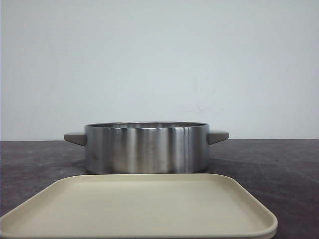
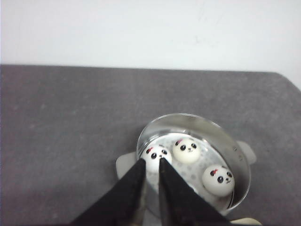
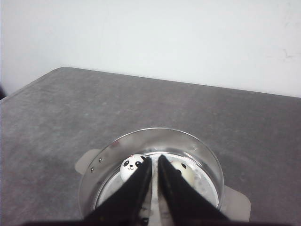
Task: Steam buns
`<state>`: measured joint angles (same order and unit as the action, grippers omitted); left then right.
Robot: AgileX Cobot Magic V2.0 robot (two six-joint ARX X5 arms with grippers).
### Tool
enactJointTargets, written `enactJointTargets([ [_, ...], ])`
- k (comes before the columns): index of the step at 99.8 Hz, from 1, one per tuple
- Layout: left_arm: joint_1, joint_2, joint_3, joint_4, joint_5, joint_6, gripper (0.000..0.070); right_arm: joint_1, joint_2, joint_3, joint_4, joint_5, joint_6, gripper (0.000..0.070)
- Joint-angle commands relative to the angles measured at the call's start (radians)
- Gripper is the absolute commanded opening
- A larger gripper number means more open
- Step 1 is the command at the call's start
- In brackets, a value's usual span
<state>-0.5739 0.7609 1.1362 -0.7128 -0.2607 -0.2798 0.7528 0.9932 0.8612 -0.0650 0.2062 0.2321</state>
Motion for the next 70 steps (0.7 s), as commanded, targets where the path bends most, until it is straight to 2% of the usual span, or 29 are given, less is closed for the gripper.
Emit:
enactJointTargets([
  [1,-0.006,-0.005,0.011,0.012,-0.005,0.003,0.0000,0.011,0.005,0.015,0.013,0.004,-0.005,0.0014],
  [39,-0.006,-0.047,0.011,0.012,-0.005,0.003,0.0000,0.012,0.002,0.015,0.008,0.000,-0.005,0.0014],
  [60,-0.006,-0.049,0.011,0.013,-0.005,0.003,0.0000,-0.034,-0.119,0.011,-0.024,0.004,-0.005,0.0014],
  [70,-0.006,-0.049,0.011,0.013,-0.005,0.003,0.0000,-0.125,-0.220,-0.030,-0.071,-0.016,-0.076,0.0014],
])
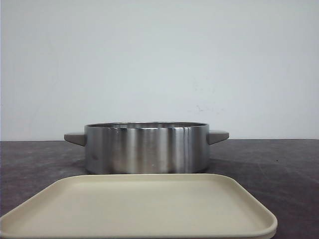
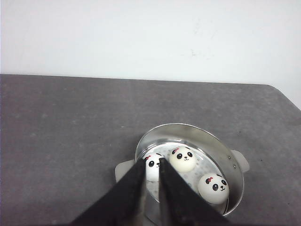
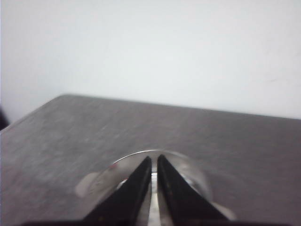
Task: Steam buns
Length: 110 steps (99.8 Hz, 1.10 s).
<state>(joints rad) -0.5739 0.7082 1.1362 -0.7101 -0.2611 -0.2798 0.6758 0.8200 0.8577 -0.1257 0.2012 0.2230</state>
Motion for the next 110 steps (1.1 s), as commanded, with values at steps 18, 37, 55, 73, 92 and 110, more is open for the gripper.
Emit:
enactJointTargets([
  [18,-0.006,0.004,0.011,0.011,-0.005,0.003,0.0000,-0.270,-0.232,-0.272,0.108,-0.063,-0.111,0.0014],
  [37,-0.006,0.004,0.011,0.011,-0.005,0.003,0.0000,-0.438,-0.459,-0.580,0.200,-0.096,-0.110,0.0014],
  [55,-0.006,0.004,0.011,0.010,-0.005,0.003,0.0000,-0.506,-0.647,-0.773,0.181,-0.097,-0.103,0.0015],
  [73,-0.006,0.004,0.011,0.010,-0.005,0.003,0.0000,-0.510,-0.725,-0.808,0.095,-0.097,-0.103,0.0014],
  [92,-0.006,0.004,0.011,0.010,-0.005,0.003,0.0000,-0.512,-0.823,-0.813,-0.087,-0.069,-0.093,0.0014],
  [110,-0.006,0.003,0.012,0.012,-0.004,0.003,0.0000,-0.581,-0.816,-0.837,-0.077,-0.171,-0.103,0.0014],
])
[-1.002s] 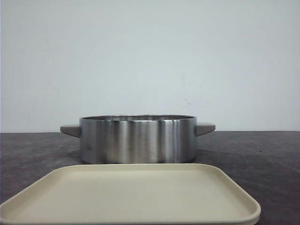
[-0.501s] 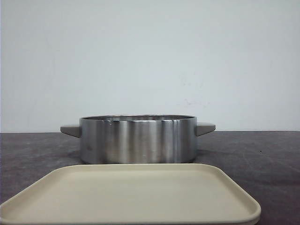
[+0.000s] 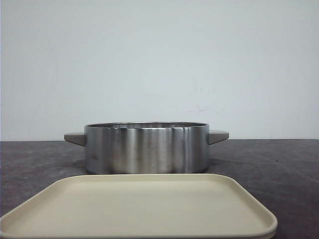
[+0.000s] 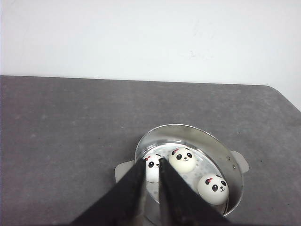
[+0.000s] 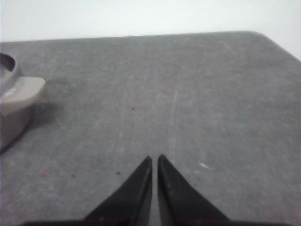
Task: Steam buns
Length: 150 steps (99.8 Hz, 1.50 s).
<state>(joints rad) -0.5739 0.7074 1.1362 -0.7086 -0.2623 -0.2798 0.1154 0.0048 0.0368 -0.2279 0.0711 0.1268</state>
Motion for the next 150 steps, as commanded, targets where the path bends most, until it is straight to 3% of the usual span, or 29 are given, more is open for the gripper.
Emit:
enactJointTargets([
  [1,-0.006,0.003,0.012,0.010,-0.003,0.003,0.0000,-0.024,-0.001,-0.017,0.028,-0.047,-0.007,0.0014],
  [17,-0.006,0.003,0.012,0.011,-0.003,0.003,0.0000,-0.060,-0.001,-0.020,0.037,-0.075,-0.061,0.0014],
  [95,-0.006,0.003,0.012,0.011,-0.003,0.004,0.0000,-0.060,-0.001,-0.020,0.074,-0.072,-0.060,0.0014],
  [110,0.033,-0.027,-0.006,0.008,-0.004,0.082,0.0000,-0.060,-0.001,-0.020,0.074,-0.072,-0.060,0.0015],
  [122,0.111,-0.102,-0.153,0.136,-0.003,0.114,0.0000,-0.060,-0.001,-0.020,0.074,-0.072,-0.060,0.0014],
  [150,0.242,-0.394,-0.757,0.624,0.033,0.103,0.0000,-0.060,-0.001,-0.020,0.074,-0.072,-0.060,0.0014],
])
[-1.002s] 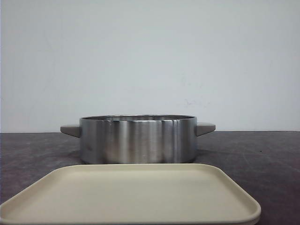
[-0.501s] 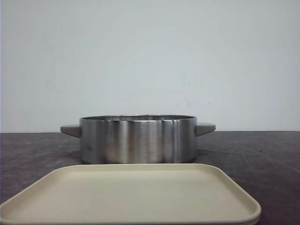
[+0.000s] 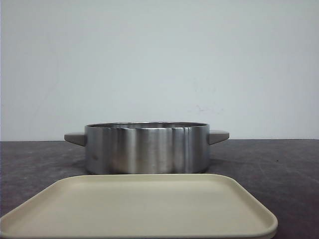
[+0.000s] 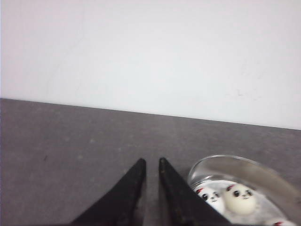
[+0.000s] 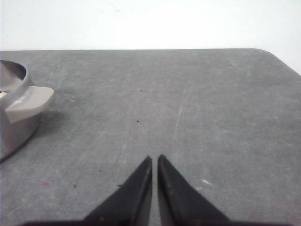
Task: Steam buns
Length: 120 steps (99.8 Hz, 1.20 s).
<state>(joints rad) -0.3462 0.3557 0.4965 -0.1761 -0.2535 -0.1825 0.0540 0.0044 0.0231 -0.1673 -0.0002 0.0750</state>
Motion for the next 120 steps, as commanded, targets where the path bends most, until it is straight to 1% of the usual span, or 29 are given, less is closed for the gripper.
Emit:
enactJointTargets([
  [1,0.019,-0.051,-0.136,0.104,0.030,0.006,0.0000,0.002,-0.001,-0.006,0.013,0.000,-0.008,0.0014],
  [11,0.072,-0.142,-0.289,0.176,0.082,0.006,0.0000,0.002,-0.001,-0.006,0.013,-0.001,-0.008,0.0014],
  [19,0.114,-0.204,-0.367,0.172,0.101,0.006,0.0000,0.002,-0.001,-0.006,0.013,-0.001,-0.008,0.0014],
  [30,0.169,-0.279,-0.430,0.169,0.101,0.014,0.0000,0.002,-0.001,-0.006,0.013,-0.001,-0.008,0.0014],
  [38,0.200,-0.320,-0.449,0.157,0.101,0.034,0.0000,0.002,-0.001,-0.006,0.013,-0.001,-0.008,0.0014],
  [46,0.225,-0.355,-0.454,0.116,0.101,0.063,0.0000,0.002,-0.001,-0.006,0.013,0.000,-0.008,0.0014],
  [59,0.246,-0.353,-0.473,0.116,0.101,0.114,0.0000,0.002,-0.001,-0.006,0.013,-0.001,-0.008,0.0014],
  [64,0.249,-0.353,-0.484,0.109,0.102,0.112,0.0000,0.002,-0.001,-0.006,0.013,0.000,-0.008,0.0014],
  [86,0.256,-0.353,-0.483,-0.010,0.105,0.129,0.0000,0.002,-0.001,-0.006,0.013,0.000,-0.008,0.0014],
  [96,0.265,-0.353,-0.483,-0.010,0.117,0.151,0.0000,0.002,-0.001,-0.006,0.013,0.000,-0.008,0.0014],
  [106,0.273,-0.352,-0.483,-0.005,0.120,0.129,0.0000,0.002,-0.001,-0.006,0.013,0.000,-0.008,0.0014],
  [120,0.273,-0.352,-0.483,-0.006,0.120,0.129,0.0000,0.002,-0.001,-0.006,0.013,0.000,-0.008,0.0014],
])
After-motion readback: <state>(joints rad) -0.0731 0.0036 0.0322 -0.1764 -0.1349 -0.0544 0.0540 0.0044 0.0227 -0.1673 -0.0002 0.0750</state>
